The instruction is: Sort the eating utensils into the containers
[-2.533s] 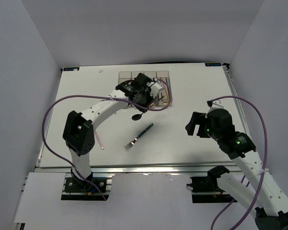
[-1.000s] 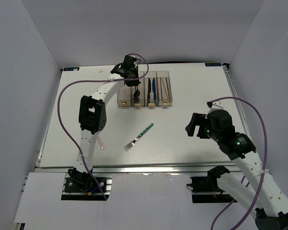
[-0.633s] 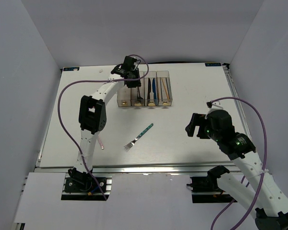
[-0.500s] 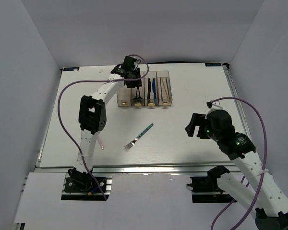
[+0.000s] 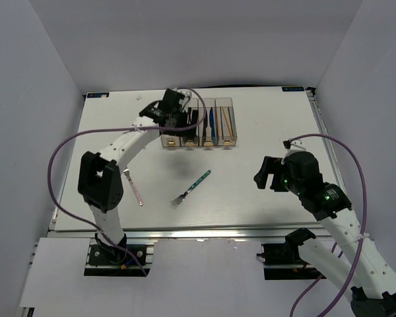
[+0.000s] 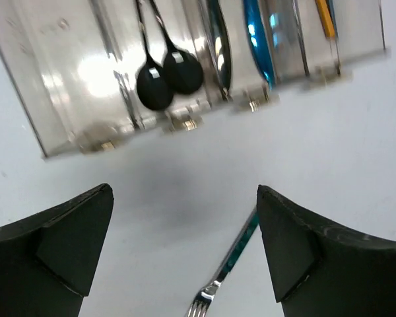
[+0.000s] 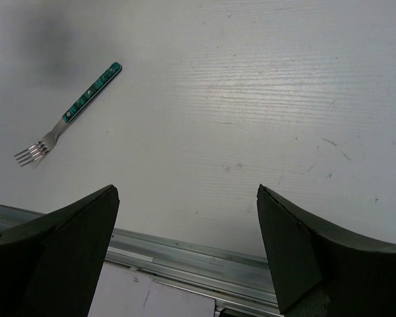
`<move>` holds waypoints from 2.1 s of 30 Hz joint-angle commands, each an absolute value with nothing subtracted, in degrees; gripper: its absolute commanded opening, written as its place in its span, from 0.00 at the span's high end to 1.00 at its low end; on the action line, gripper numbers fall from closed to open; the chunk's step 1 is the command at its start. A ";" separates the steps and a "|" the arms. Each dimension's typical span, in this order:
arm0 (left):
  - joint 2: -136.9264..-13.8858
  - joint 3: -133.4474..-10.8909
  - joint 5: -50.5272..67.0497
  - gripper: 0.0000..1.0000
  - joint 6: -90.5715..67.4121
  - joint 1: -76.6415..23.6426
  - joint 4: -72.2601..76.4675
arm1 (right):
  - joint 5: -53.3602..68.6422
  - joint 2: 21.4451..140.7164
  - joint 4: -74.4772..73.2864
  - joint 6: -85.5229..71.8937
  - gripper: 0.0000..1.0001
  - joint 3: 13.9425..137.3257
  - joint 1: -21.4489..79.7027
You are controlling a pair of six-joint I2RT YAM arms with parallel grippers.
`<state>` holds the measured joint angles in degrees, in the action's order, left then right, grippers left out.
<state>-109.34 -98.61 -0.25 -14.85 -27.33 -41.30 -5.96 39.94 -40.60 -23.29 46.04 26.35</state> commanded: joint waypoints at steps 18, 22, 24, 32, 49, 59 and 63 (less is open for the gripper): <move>-101.59 -66.27 -3.69 0.10 -14.24 -45.79 -25.58 | -1.23 38.67 -39.81 -20.83 0.11 45.88 26.28; -105.10 -68.02 -3.51 0.29 -14.24 -46.14 -25.66 | -1.49 38.67 -39.81 -20.74 0.11 45.79 26.28; -106.25 -68.64 -5.09 0.32 -14.24 -46.76 -26.54 | -1.49 38.76 -39.73 -20.74 0.11 45.88 26.19; -108.55 -70.75 -10.37 0.87 -13.80 -51.15 -31.19 | -1.58 39.29 -39.38 -20.65 0.11 45.88 26.28; -100.27 -87.17 -25.67 1.00 -18.46 -42.05 -40.78 | -0.79 39.73 -38.41 -20.57 0.11 45.53 26.28; -122.49 -125.16 -18.11 1.00 -13.01 -25.59 -50.43 | -0.53 41.48 -37.18 -20.04 0.11 44.47 26.28; -132.44 -136.93 -12.67 1.00 -10.90 -21.54 -50.81 | -0.53 42.01 -36.92 -20.04 0.11 44.12 26.28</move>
<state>-130.50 -131.76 -17.87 -13.26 -23.29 -47.51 -1.10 42.13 -38.85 -21.10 44.84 26.35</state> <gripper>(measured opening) 0.196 0.894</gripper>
